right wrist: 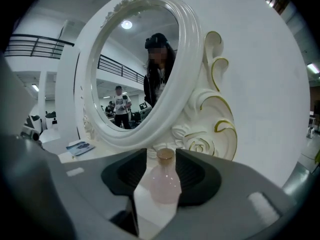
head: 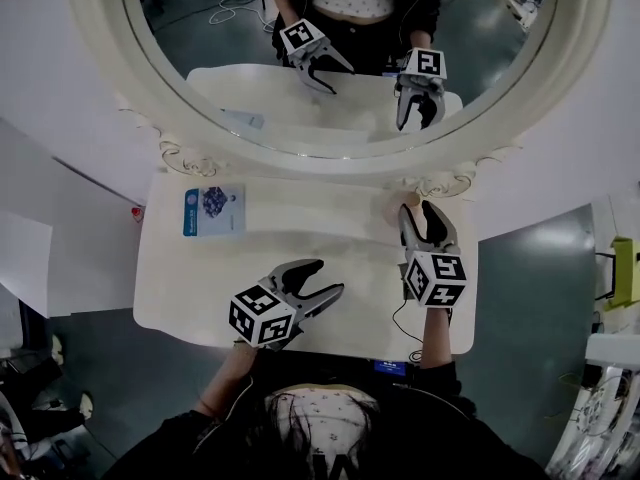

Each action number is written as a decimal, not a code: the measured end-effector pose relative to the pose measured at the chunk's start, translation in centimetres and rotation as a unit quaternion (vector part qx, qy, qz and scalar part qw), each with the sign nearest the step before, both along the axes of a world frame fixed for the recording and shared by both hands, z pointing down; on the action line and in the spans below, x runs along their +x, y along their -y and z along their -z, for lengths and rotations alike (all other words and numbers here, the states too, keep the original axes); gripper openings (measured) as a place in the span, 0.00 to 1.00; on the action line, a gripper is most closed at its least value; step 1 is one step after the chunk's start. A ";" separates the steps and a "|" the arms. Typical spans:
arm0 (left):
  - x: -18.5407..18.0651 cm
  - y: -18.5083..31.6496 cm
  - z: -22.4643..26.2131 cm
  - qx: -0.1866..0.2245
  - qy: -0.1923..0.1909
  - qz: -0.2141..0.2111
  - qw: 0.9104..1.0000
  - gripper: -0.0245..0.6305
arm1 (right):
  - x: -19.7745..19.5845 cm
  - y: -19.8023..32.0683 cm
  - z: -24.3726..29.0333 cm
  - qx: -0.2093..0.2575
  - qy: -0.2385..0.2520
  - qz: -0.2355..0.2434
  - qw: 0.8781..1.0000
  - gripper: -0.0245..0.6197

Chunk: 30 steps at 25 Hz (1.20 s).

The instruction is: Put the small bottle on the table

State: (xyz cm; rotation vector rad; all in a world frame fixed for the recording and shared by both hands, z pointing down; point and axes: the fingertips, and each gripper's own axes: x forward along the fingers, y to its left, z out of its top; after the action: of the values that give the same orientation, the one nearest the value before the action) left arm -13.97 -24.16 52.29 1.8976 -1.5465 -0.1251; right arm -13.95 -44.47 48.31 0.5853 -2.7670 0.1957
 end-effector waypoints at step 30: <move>12.2 -7.4 3.2 0.024 0.046 0.010 0.999 0.44 | 10.3 -21.6 6.2 -0.050 0.100 0.148 0.983 0.25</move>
State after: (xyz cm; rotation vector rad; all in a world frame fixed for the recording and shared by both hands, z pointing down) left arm -1.82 -16.74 49.06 1.9501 -1.6366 -0.0849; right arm -3.65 -22.89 42.11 0.1304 -2.9703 0.3403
